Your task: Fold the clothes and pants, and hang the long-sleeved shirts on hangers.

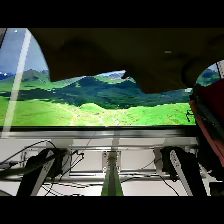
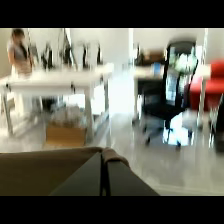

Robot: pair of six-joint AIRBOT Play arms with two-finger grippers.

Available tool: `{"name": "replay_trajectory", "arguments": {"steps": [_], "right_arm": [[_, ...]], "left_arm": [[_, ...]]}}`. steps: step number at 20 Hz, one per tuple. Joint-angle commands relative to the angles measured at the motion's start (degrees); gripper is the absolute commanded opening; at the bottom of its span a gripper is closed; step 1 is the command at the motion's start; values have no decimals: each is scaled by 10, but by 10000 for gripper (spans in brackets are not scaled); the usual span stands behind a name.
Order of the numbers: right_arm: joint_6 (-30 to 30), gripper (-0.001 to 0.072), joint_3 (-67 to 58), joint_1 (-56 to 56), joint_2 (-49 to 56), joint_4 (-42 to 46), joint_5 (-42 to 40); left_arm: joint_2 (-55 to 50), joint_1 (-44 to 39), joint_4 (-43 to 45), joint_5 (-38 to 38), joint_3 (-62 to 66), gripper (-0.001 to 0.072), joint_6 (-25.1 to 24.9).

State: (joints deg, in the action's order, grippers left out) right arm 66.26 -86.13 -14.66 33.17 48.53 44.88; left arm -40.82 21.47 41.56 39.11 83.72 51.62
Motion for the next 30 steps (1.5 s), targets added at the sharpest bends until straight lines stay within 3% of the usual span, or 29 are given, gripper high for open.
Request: {"name": "replay_trajectory", "arguments": {"steps": [1, 6, 11, 13, 16, 21, 26, 30], "right_arm": [[0, 13, -41, 0, -56, 1, -23], [12, 12, -52, 0, -20, 1, -9], [64, 12, -51, 0, 128, -1, 140], [66, 13, -51, 1, 212, -1, 207], [66, 13, -51, 1, 342, -1, 249], [63, 12, -48, 14, 539, 0, 210], [66, 12, -48, 17, 607, 100, 190], [68, 12, -22, 17, 607, 162, 274]], "left_arm": [[99, 18, 66, -114, 2, 10, 0], [83, 19, 157, -84, 1, 11, 45], [-87, 17, 119, 134, 1, 11, 45], [-193, 1, 98, 182, 1, 11, 45], [-347, -43, 98, 187, 1, 12, 14], [-520, -91, 70, 159, 1, 12, 7], [-540, -93, 45, 176, 1, 11, 16], [-544, -95, 151, 250, 1, 11, 66]]}}
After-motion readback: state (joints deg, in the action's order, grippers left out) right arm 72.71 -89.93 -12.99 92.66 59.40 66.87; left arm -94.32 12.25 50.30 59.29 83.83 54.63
